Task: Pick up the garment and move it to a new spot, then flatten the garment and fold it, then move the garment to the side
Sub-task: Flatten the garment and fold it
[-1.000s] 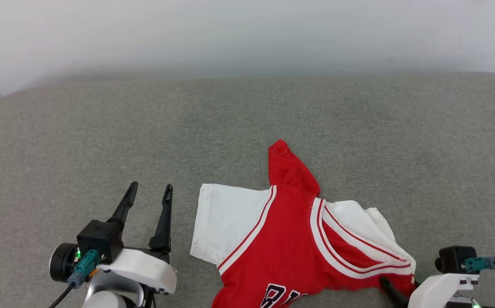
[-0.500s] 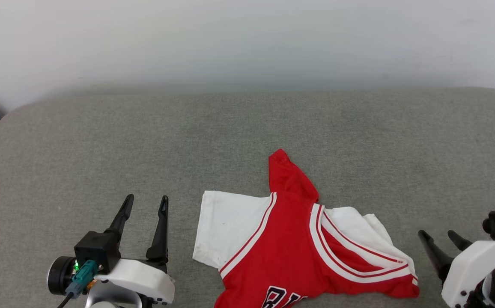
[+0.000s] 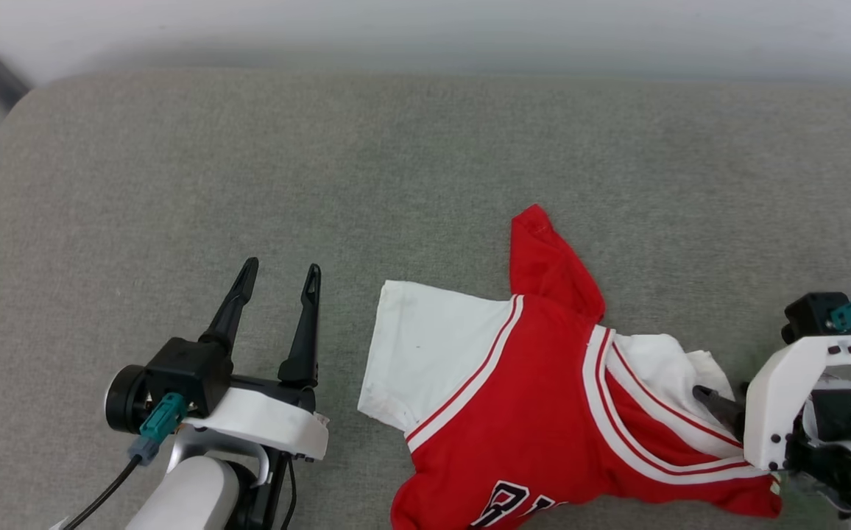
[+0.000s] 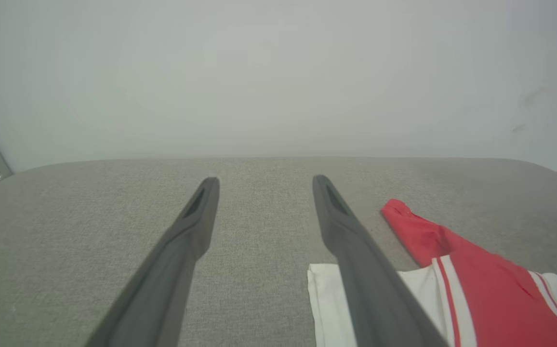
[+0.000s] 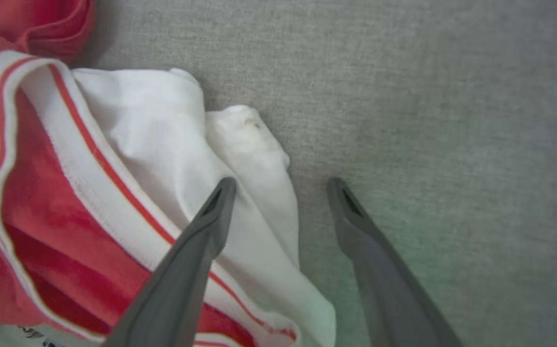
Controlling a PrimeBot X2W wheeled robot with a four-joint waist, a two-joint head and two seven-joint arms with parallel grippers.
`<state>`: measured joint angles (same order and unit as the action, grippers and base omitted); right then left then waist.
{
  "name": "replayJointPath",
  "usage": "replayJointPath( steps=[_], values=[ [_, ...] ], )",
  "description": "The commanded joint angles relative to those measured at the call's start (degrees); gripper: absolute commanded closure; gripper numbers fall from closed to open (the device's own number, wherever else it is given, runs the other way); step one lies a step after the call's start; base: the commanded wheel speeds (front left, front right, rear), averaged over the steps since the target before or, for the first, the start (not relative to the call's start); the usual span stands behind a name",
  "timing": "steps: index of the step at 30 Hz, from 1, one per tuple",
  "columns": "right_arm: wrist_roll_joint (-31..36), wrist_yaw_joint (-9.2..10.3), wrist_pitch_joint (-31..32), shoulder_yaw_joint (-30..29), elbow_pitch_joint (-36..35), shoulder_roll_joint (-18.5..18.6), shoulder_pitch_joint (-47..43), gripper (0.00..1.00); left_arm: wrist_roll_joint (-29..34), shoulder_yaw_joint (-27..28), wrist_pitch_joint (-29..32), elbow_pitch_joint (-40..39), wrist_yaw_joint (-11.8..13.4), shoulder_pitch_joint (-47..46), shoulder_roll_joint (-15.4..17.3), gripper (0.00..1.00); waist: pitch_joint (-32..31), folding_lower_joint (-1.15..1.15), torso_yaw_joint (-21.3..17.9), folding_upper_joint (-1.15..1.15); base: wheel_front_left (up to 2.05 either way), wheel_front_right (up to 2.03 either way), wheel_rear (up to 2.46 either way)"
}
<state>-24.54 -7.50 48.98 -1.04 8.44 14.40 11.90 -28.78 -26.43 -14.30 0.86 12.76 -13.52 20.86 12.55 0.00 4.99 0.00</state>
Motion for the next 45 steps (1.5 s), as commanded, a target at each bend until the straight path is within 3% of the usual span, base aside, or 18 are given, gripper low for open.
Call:
replayJointPath(
  steps=[1, 7, 8, 10, 19, 26, 32, 35, 36, 37, 38, 39, 45],
  values=[
    [-0.2, 0.02, 0.8, 1.6, 2.1, 0.3, 1.4, 0.00, 0.4, 0.3, -0.4, 0.5, -0.3, -0.9, -0.5, 0.00, 2.2, 0.00, 1.6, 0.00, 0.00, 0.00, 0.00],
    [-0.7, 0.03, 3.4, 3.4, 7.0, -0.8, 1.2, 0.00, 0.7, 0.7, -0.7, 1.6, -0.8, -1.1, -1.0, 0.00, 2.8, 0.00, 1.8, 0.00, 0.00, 0.00, 0.00],
    [-0.8, 0.01, 3.9, 4.0, 7.2, -1.0, 1.3, 0.52, 0.7, 0.9, -0.7, 1.8, -0.9, -1.1, -1.1, 0.00, 2.7, 0.00, 1.8, 0.00, 0.00, 0.00, 0.00],
    [-1.4, -0.02, 4.4, 5.0, 6.7, -1.2, 1.7, 1.00, 0.8, 1.2, -0.8, 2.2, -0.9, -0.7, -1.2, 0.00, 2.4, 0.00, 1.6, 0.00, 0.00, 0.00, 0.00],
    [1.1, 0.03, -0.4, 3.6, -2.1, 4.2, 7.5, 1.00, 1.0, 2.4, -0.9, 2.9, -0.7, 1.5, -1.2, 0.00, -1.0, 0.00, -1.1, 0.00, 0.00, 0.00, 0.00],
    [4.6, 0.03, 0.2, -9.3, -4.8, 5.6, 5.9, 1.00, 1.2, 2.7, -0.9, 2.0, -0.3, 2.9, -0.8, 0.00, -2.3, 0.00, -3.1, 0.00, 0.00, 0.00, 0.00],
    [5.6, 0.03, -2.0, -22.7, -0.8, 0.6, -0.6, 1.00, 0.9, 2.8, -0.8, 1.7, -0.2, 3.5, -0.4, 0.00, -2.0, 0.00, -3.8, 0.00, 0.00, 0.00, 0.00],
    [5.7, 0.02, -5.5, -25.8, 4.1, -2.2, -3.2, 1.00, 0.7, 2.9, -0.4, 1.8, 0.0, 3.6, -0.2, 0.00, -1.7, 0.00, -4.1, 0.00, 0.00, 0.00, 0.00],
    [5.9, 0.03, -7.0, -26.3, 5.8, -2.8, -3.6, 0.95, 0.6, 2.9, -0.3, 1.8, 0.0, 3.7, -0.1, 0.00, -1.7, 0.00, -4.2, 0.00, 0.00, 0.00, 0.00],
    [5.6, 0.03, -8.5, -26.3, 7.2, -3.6, -3.8, 0.62, 0.5, 3.0, -0.2, 1.9, 0.1, 3.8, 0.0, 0.00, -1.7, 0.00, -4.3, 0.00, 0.00, 0.00, 0.00],
    [5.4, 0.02, -10.6, -26.1, 8.3, -4.1, -3.8, 0.11, 0.4, 3.1, -0.2, 2.0, 0.2, 3.9, 0.1, 0.00, -1.7, 0.00, -4.4, 0.00, 0.00, 0.00, 0.00],
    [5.2, 0.02, -12.8, -25.8, 9.1, -4.5, -3.7, 0.00, 0.4, 3.2, -0.1, 2.1, 0.2, 3.9, 0.2, 0.00, -1.7, 0.00, -4.5, 0.00, 0.00, 0.00, 0.00],
    [6.0, 0.02, -28.1, -23.3, 8.8, -4.6, -4.1, 0.00, -0.4, 3.6, 0.2, 2.9, 0.8, 5.6, 0.9, 0.00, -3.9, 0.00, -5.1, 0.00, 0.00, 0.00, 0.00]
  ],
)
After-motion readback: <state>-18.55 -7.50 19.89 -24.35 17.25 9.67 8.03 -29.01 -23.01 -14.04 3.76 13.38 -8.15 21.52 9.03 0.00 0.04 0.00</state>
